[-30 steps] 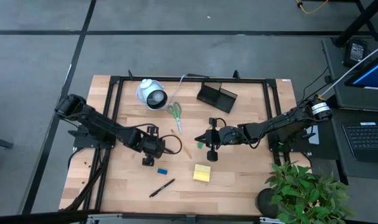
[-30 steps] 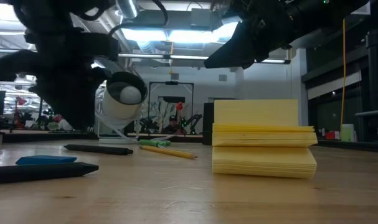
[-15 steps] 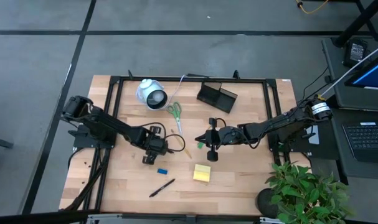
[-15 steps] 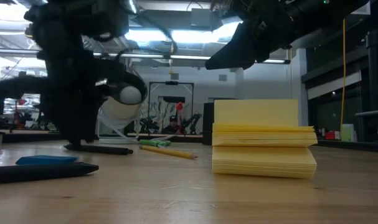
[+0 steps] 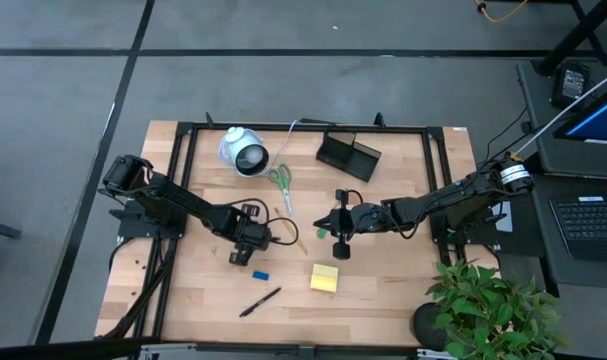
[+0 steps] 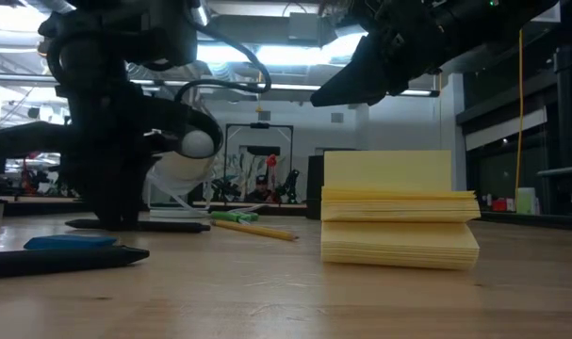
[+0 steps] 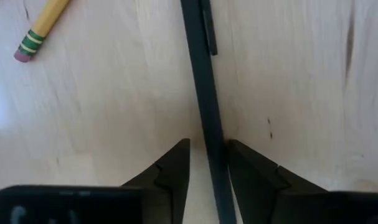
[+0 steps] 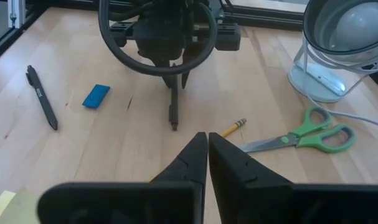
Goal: Pick and place office supplies into organizer
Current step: Put the top black pen into the desk organizer
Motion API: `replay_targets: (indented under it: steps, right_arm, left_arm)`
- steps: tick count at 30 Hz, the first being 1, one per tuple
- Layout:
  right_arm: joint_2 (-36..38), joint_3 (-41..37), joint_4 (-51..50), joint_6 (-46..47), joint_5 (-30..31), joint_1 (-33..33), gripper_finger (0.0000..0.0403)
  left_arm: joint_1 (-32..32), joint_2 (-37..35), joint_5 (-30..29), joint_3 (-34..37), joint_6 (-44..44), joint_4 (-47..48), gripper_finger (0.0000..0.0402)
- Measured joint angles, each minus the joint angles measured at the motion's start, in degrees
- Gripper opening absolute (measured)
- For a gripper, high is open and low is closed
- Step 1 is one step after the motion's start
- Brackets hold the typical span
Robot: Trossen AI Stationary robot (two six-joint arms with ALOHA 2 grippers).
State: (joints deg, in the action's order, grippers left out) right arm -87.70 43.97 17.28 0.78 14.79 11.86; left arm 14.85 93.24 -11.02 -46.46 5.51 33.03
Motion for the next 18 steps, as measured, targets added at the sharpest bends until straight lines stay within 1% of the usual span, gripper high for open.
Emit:
replay_targets:
  steps: [7,11,18]
  right_arm:
    - [0.00,0.00,0.00,-0.15,0.00,0.00,0.0021]
    - [0.00,0.00,0.00,-1.27,0.00,0.00,0.0021]
    - [0.00,0.00,0.00,-1.20,0.00,0.00,0.0021]
  left_arm:
    - [-0.02,0.10,1.83,0.00,1.31,0.00,0.0051]
    - [-0.02,0.10,1.65,0.00,1.41,0.03,0.0020]
    - [0.00,-1.54,-0.29,0.28,1.68,-0.65,0.0017]
